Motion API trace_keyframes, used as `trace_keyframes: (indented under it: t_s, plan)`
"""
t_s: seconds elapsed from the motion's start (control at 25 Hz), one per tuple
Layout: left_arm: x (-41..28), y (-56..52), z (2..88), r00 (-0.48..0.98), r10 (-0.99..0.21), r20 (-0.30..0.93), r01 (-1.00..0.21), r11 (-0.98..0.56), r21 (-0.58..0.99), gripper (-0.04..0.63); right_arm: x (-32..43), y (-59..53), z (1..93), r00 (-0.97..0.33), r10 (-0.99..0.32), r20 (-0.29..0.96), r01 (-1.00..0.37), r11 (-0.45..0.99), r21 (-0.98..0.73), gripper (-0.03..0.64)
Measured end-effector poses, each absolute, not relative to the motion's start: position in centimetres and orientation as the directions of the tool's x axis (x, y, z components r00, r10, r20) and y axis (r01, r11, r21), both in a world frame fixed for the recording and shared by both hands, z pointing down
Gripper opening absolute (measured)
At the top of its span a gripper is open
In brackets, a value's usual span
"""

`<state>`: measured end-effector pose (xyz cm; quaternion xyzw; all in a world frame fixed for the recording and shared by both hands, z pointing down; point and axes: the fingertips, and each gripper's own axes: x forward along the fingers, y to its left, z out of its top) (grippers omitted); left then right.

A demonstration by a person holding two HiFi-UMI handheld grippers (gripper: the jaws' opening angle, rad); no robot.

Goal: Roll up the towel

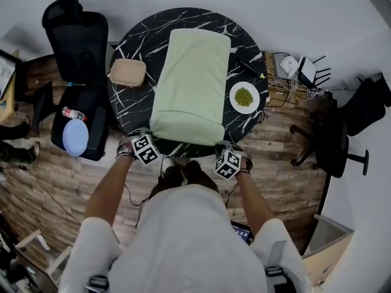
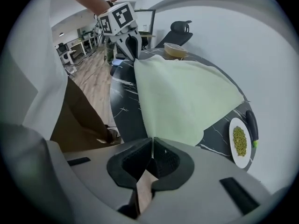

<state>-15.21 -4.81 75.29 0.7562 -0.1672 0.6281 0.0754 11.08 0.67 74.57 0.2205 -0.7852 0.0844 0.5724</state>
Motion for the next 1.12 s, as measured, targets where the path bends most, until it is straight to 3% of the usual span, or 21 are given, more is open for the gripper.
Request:
trace_keyframes:
  t_s: [0.52,0.8,1.12]
  plan:
    - [-16.2,7.0,72.1,0.299,0.053,0.953,-0.390,-0.904,0.173,0.021,10.6,9.7,71.0,-0.339,0.021,0.940,-0.361,0.920,-0.151,0.005]
    - [-16.2,3.4,67.7,0.346,-0.053,0.937,-0.479,-0.868,0.128,0.021,10.4,3.4,66.4,-0.417,-0.142,0.897,-0.424,0.904,-0.054,0.005]
    - [-16.0,-6.3,66.7,0.294,-0.195,0.936,-0.534,-0.846,-0.008,0.021,11.2,-6.7,67.1,-0.367,-0.250,0.896,-0.455,0.888,0.061,0.005]
